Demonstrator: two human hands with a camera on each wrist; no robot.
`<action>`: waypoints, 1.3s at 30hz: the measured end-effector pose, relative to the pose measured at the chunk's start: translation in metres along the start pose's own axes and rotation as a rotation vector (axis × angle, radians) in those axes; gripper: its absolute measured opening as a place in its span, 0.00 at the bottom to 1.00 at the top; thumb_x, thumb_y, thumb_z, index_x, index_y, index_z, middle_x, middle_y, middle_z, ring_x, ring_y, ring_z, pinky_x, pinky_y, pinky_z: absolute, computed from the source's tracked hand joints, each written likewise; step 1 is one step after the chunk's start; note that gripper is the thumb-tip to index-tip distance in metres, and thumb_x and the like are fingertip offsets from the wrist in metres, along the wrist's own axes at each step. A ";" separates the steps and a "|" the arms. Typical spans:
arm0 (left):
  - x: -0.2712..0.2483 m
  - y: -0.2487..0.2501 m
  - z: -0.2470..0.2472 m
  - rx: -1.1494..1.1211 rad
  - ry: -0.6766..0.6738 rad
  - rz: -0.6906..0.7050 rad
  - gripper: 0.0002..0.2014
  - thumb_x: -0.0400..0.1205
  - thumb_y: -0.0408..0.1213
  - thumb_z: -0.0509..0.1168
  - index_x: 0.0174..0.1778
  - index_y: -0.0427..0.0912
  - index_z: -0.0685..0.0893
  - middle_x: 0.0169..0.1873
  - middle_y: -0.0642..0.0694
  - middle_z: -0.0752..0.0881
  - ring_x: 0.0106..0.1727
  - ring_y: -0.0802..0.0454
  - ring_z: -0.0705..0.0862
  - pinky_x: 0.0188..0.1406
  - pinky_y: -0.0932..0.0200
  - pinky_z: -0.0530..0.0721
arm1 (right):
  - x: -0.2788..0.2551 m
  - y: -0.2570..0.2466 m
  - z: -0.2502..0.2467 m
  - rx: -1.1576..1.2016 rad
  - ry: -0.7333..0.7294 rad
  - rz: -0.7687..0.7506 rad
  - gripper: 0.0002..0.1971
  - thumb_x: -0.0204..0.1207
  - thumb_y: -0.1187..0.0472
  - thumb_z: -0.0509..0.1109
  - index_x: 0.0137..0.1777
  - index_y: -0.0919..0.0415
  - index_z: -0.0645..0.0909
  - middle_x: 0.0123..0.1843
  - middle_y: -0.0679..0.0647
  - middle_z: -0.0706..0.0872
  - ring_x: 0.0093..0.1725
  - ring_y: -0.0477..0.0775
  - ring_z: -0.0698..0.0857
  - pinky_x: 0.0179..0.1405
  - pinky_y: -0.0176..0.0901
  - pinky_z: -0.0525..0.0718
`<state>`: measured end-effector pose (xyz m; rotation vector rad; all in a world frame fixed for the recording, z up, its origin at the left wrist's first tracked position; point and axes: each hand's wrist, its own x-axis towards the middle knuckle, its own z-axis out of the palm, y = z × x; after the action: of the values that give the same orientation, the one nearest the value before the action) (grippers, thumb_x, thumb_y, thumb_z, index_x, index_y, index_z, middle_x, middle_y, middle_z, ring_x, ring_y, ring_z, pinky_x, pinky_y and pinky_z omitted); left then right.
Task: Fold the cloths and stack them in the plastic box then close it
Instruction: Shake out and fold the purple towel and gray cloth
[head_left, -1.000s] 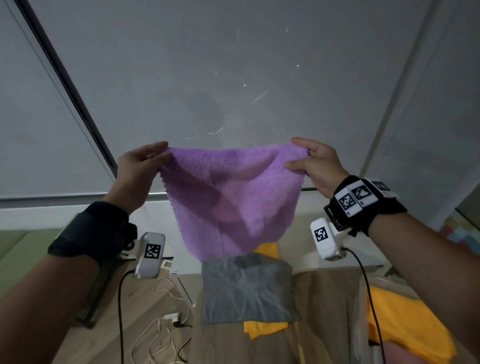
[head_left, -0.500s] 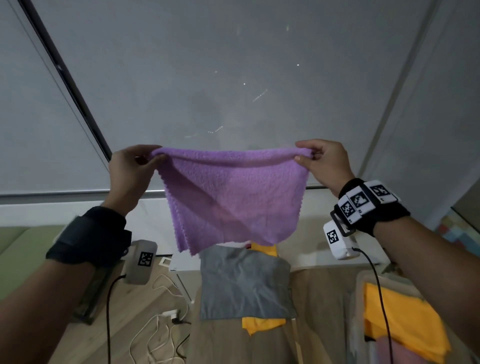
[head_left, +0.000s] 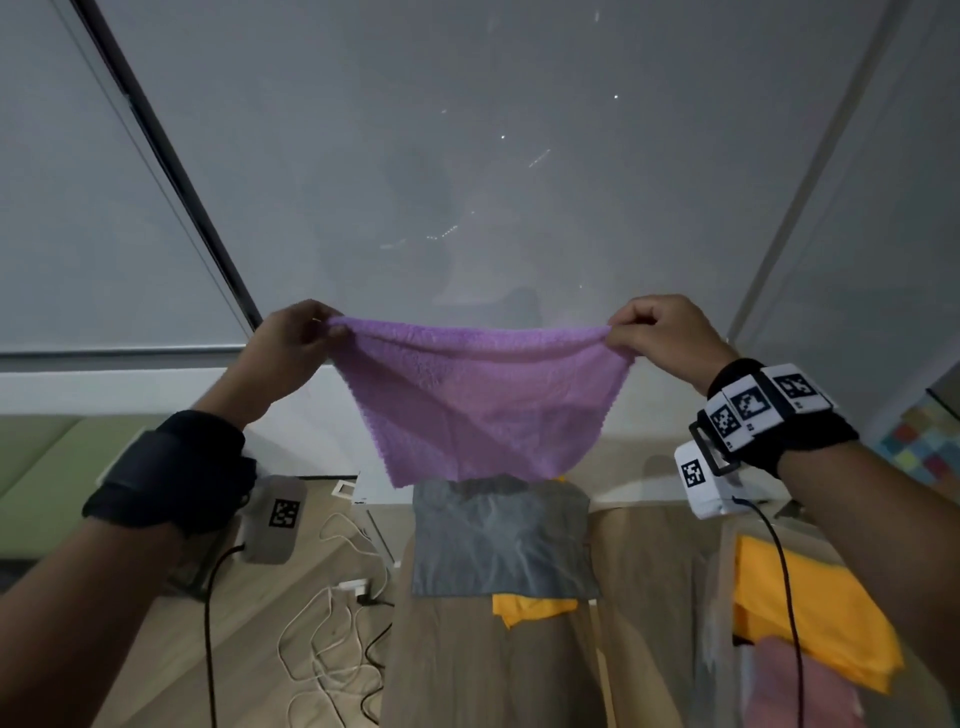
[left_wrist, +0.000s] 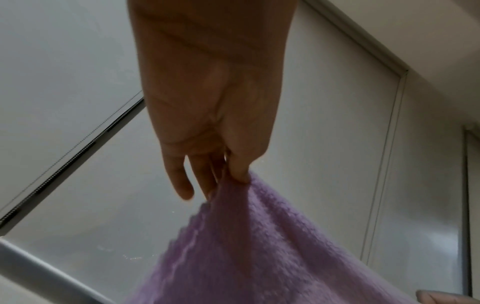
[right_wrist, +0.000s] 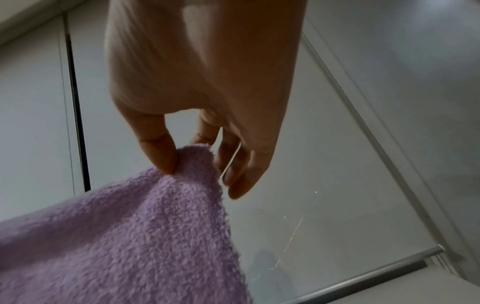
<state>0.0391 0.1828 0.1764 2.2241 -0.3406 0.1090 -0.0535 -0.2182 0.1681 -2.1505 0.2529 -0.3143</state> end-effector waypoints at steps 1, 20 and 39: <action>-0.005 0.000 -0.001 -0.052 -0.085 -0.055 0.05 0.84 0.34 0.67 0.52 0.36 0.83 0.39 0.41 0.84 0.42 0.47 0.82 0.46 0.52 0.85 | -0.002 0.001 0.000 -0.011 -0.051 0.015 0.04 0.64 0.60 0.75 0.32 0.58 0.84 0.35 0.48 0.87 0.37 0.49 0.82 0.43 0.49 0.83; -0.102 -0.079 0.115 -0.008 -0.674 -0.656 0.10 0.81 0.43 0.71 0.49 0.40 0.82 0.40 0.43 0.82 0.39 0.51 0.81 0.37 0.56 0.87 | -0.078 0.102 0.116 -0.477 -0.952 0.221 0.17 0.73 0.76 0.63 0.27 0.58 0.69 0.33 0.55 0.73 0.33 0.47 0.75 0.33 0.35 0.71; -0.140 -0.126 0.122 0.186 -1.443 -0.888 0.06 0.84 0.28 0.64 0.54 0.42 0.81 0.42 0.43 0.85 0.42 0.51 0.84 0.46 0.57 0.83 | -0.129 0.133 0.129 -0.457 -1.425 0.568 0.11 0.67 0.74 0.67 0.33 0.58 0.72 0.26 0.44 0.76 0.27 0.40 0.73 0.24 0.29 0.70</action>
<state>-0.0643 0.1915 -0.0225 2.0327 -0.0312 -2.0121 -0.1424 -0.1540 -0.0292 -2.0748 0.0733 1.6623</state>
